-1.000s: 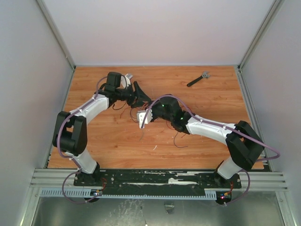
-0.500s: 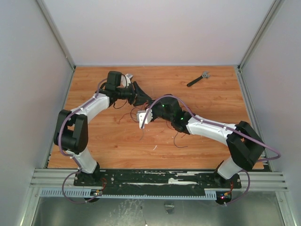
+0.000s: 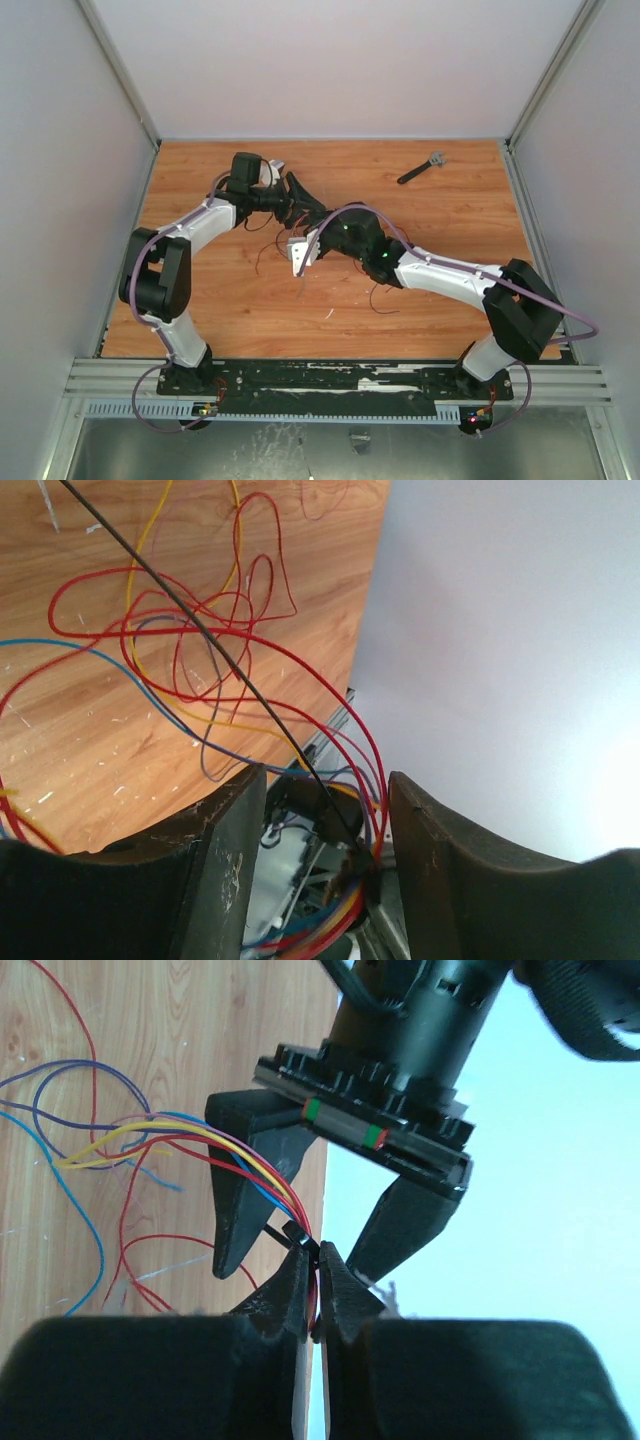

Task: Zip-tie the wires
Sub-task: Tie the cable at the center of the board.

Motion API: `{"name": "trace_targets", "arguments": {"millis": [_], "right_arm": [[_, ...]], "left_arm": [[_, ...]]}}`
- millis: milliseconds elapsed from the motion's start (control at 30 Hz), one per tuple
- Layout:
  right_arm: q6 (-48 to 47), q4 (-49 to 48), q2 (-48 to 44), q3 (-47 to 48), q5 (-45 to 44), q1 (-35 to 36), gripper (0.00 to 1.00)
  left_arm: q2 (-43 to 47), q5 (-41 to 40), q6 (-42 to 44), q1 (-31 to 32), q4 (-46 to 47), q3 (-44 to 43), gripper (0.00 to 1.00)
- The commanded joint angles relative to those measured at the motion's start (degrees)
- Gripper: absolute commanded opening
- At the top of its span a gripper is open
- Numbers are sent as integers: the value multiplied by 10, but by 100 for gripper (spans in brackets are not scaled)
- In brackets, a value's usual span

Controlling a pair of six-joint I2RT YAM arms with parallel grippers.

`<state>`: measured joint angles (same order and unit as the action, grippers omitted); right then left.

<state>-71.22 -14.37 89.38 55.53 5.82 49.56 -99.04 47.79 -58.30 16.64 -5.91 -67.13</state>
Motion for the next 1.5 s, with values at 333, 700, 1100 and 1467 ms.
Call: {"name": "trace_targets", "arguments": {"millis": [333, 700, 1100, 1467], "right_arm": [[-25, -46, -23, 6, -2, 7, 3], [-22, -41, -25, 3, -6, 7, 3], [1, -57, -25, -10, -4, 6, 12], [11, -55, -19, -13, -1, 5, 24]], "left_arm": [[-1, 19, -25, 2, 20, 6, 39], [5, 19, -13, 2, 20, -11, 1], [38, -16, 55, 2, -8, -22, 0], [48, -26, 73, 2, -8, -28, 0]]}}
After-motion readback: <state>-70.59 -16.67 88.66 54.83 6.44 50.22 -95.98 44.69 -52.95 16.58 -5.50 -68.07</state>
